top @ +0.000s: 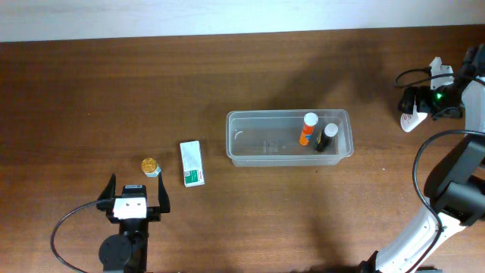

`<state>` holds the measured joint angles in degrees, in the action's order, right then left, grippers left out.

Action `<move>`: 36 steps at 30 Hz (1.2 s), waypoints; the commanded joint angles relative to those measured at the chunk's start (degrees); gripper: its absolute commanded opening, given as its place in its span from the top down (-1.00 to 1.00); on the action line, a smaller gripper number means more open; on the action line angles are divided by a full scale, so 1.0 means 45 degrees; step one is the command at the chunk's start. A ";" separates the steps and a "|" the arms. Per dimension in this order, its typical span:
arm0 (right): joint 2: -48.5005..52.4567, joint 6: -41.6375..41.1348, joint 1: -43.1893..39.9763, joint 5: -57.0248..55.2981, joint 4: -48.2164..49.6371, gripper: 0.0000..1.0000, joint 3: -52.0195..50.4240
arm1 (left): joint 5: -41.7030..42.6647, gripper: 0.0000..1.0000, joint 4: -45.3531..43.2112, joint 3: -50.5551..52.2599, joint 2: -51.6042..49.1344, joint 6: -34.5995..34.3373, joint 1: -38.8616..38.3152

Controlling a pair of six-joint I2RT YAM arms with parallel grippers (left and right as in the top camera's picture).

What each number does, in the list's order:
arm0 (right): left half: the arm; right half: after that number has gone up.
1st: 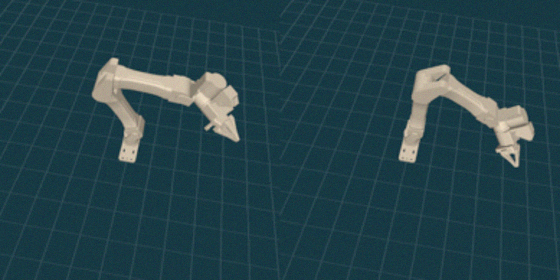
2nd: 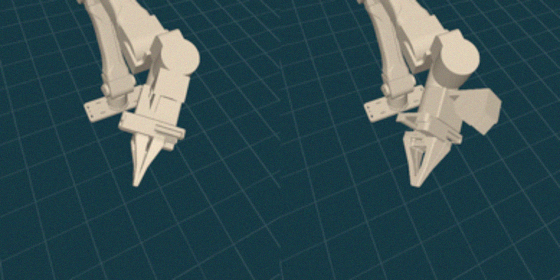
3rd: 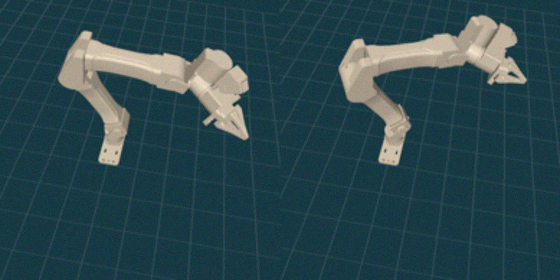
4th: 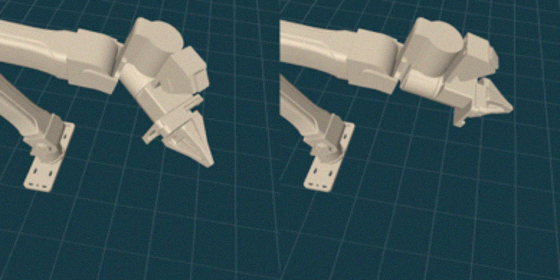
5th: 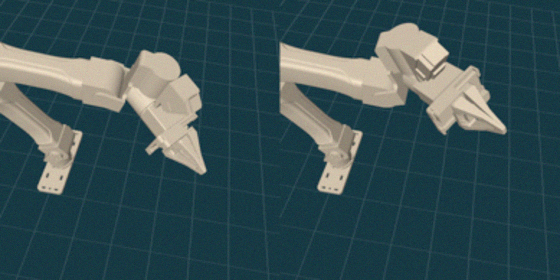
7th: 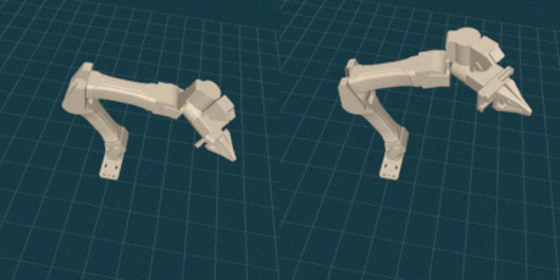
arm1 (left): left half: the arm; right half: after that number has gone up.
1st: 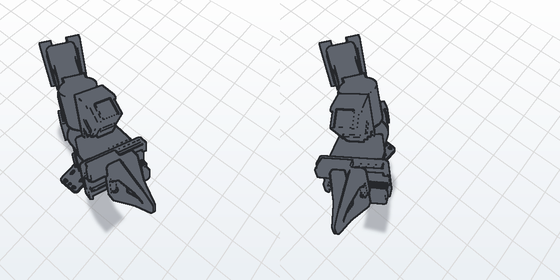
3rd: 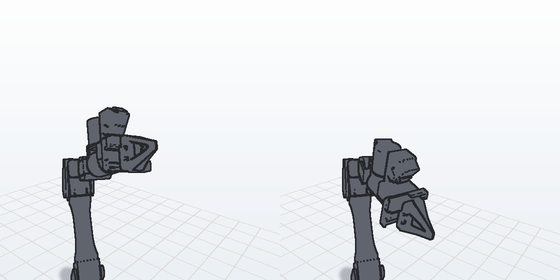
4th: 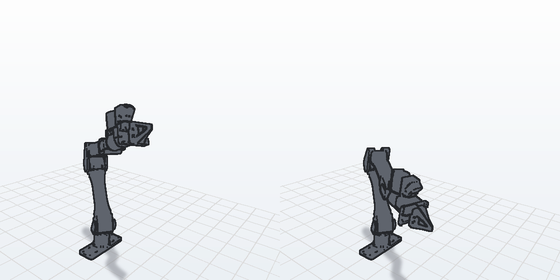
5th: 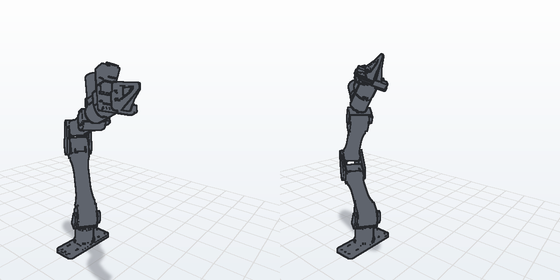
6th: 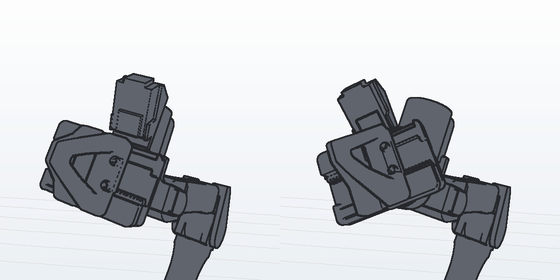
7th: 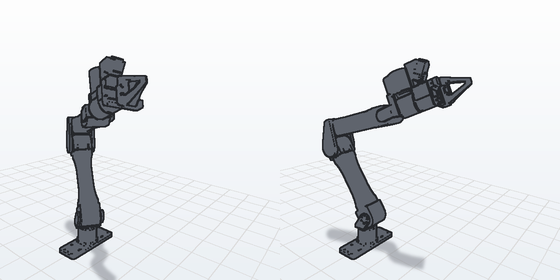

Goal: Pack container
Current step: 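Reach the right gripper to the white lotion bottle and grasp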

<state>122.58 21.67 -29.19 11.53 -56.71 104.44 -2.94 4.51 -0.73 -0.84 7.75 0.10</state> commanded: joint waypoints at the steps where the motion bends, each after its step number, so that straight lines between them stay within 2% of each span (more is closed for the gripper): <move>1: 0.0170 0.0126 0.0092 -0.0073 0.0083 -0.97 -0.0005 | 0.0141 -0.99 0.0019 0.0044 0.0097 0.0165 0.0053; 6: 0.0185 0.0121 0.0092 -0.0136 0.0083 -0.88 -0.0010 | 0.0141 -0.99 0.0019 0.0044 0.0097 0.0165 0.0053; 16: 0.0204 0.0126 0.0092 -0.0398 0.0029 -0.40 -0.0175 | 0.0141 -0.99 0.0019 0.0044 0.0097 0.0165 0.0053; 22: 0.0204 0.0121 0.0092 -0.0466 0.0189 -0.35 -0.0452 | 0.0141 -0.99 0.0019 0.0044 0.0097 0.0165 0.0053; 26: 0.0204 0.0121 0.0092 -0.0466 0.0262 -0.12 -0.0452 | 0.0141 -0.99 0.0019 0.0044 0.0097 0.0165 0.0053; 34: 0.0204 -0.0262 0.0092 -0.0316 0.0418 0.03 -0.0447 | 0.0141 -0.99 0.0024 0.0044 0.0097 0.0165 0.0053; 36: 0.0199 -0.0262 0.0092 -0.0316 0.0423 0.14 -0.0447 | 0.0141 -0.99 0.0019 0.0044 0.0097 0.0165 0.0053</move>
<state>122.96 21.41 -29.04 10.02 -55.02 102.94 -2.94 4.51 -0.73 -0.84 7.75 0.08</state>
